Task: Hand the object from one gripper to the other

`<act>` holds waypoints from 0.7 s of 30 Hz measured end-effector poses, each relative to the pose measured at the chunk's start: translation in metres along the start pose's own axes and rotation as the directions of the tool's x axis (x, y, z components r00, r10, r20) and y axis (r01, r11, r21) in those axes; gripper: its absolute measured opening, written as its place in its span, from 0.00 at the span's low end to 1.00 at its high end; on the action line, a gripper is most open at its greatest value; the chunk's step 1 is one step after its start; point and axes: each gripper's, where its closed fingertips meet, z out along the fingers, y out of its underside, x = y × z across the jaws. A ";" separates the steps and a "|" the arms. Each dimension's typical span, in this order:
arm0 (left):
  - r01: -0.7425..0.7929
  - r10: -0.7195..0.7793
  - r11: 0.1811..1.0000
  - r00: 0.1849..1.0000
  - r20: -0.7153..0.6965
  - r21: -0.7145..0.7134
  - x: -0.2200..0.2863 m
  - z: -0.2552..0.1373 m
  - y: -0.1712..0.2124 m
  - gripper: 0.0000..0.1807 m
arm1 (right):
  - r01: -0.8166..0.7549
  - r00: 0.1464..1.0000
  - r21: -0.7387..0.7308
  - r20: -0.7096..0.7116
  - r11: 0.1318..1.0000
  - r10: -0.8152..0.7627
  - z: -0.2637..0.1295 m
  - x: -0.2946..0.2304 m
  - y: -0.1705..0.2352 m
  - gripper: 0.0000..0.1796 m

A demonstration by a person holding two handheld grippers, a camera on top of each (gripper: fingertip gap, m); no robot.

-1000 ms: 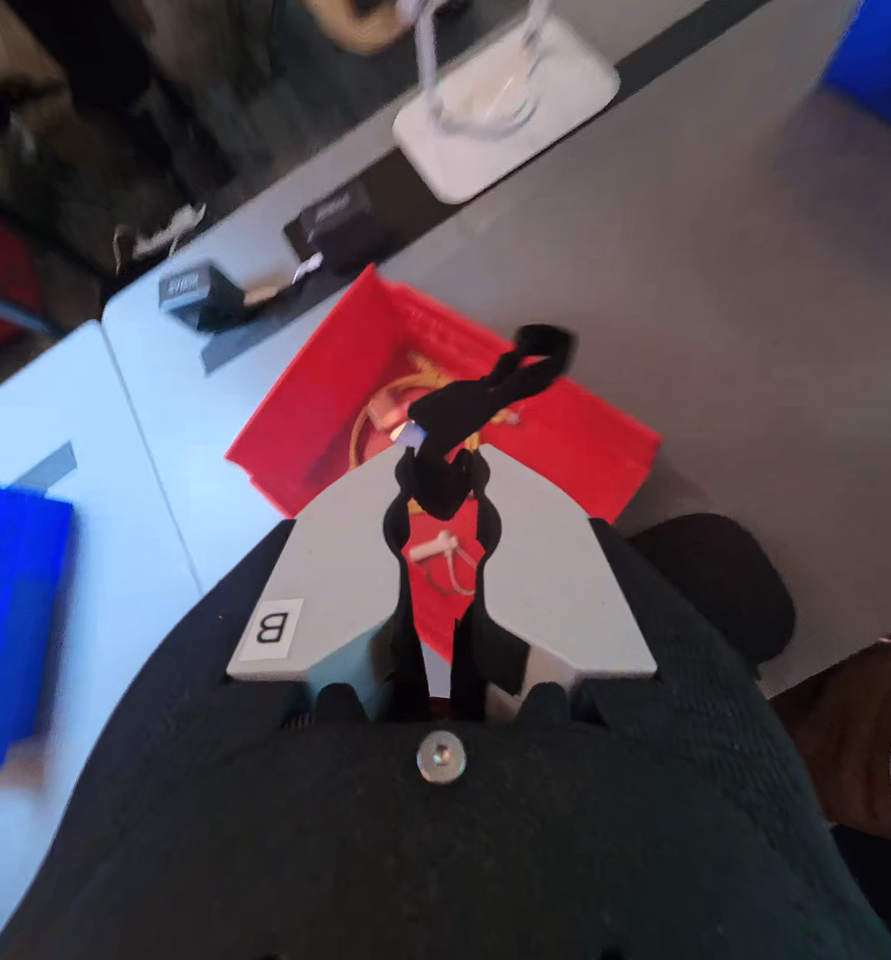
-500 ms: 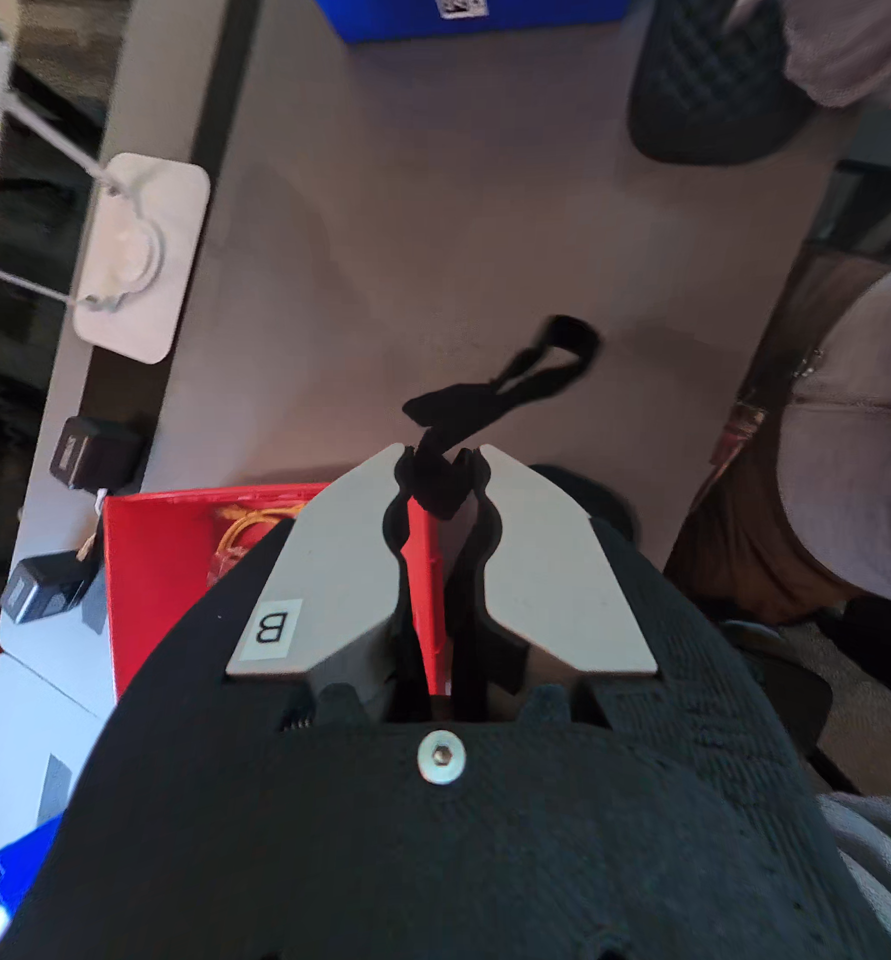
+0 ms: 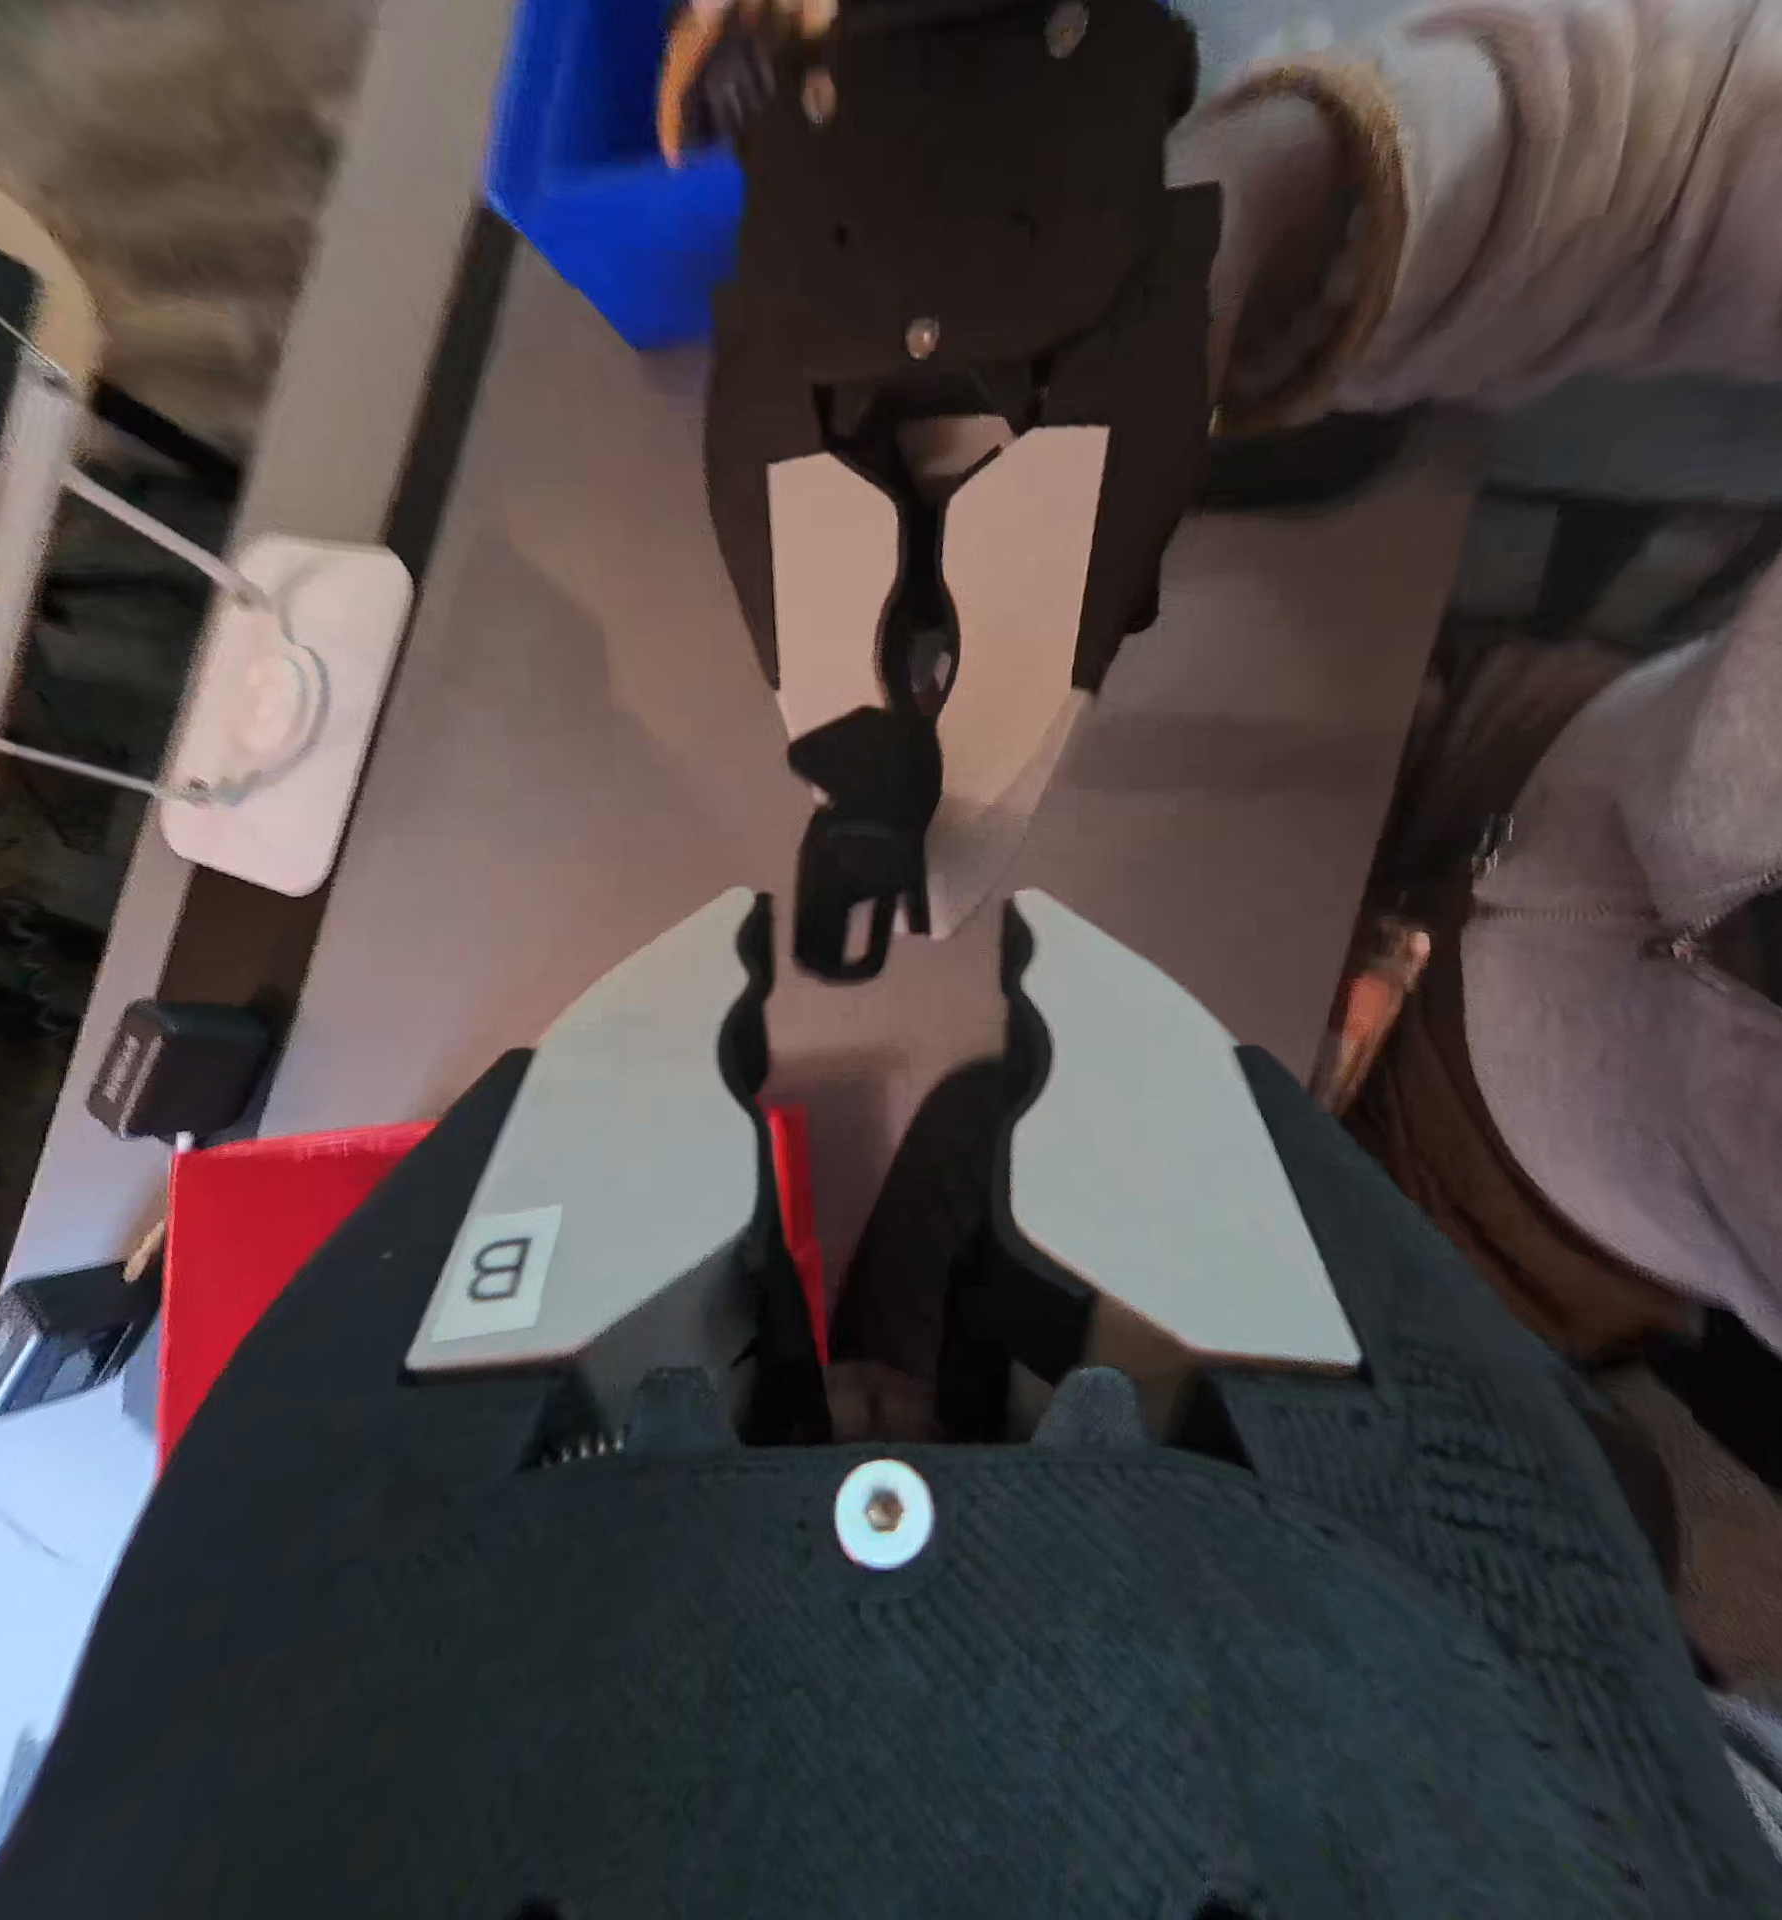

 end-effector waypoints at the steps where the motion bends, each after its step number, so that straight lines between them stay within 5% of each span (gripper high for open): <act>1: 0.016 -0.018 0.995 1.000 0.019 0.102 0.000 -0.003 -0.005 0.28 | -0.025 0.999 0.038 0.034 0.999 0.023 -0.007 -0.002 -0.004 0.01; 3: 0.077 -0.095 0.911 0.995 0.024 0.405 0.001 -0.013 -0.021 0.30 | -0.082 0.994 0.128 0.085 0.988 0.071 -0.023 -0.002 -0.012 0.01; 6: 0.237 -0.268 0.597 0.959 -0.087 0.767 0.007 -0.009 -0.022 0.30 | -0.171 0.978 0.276 0.165 0.946 0.129 -0.042 0.000 -0.017 0.01; 10: 0.352 -0.328 0.521 0.924 -0.198 0.777 0.032 0.059 -0.008 0.26 | -0.279 0.951 0.378 0.235 0.883 0.200 -0.047 -0.001 -0.005 0.01; 13: 0.429 -0.371 0.445 0.887 -0.274 0.786 0.035 0.070 -0.016 0.19 | -0.285 0.946 0.340 0.248 0.896 0.207 -0.036 -0.007 0.008 0.01; 18: 0.416 -0.332 0.500 0.902 -0.275 0.760 0.044 0.084 -0.014 0.03 | -0.268 0.945 0.285 0.265 0.920 0.193 -0.024 -0.017 0.016 0.02; 21: 0.448 -0.319 0.438 0.888 -0.331 0.779 0.045 0.073 -0.012 0.03 | -0.253 0.944 0.266 0.280 0.930 0.177 -0.025 -0.022 0.019 0.16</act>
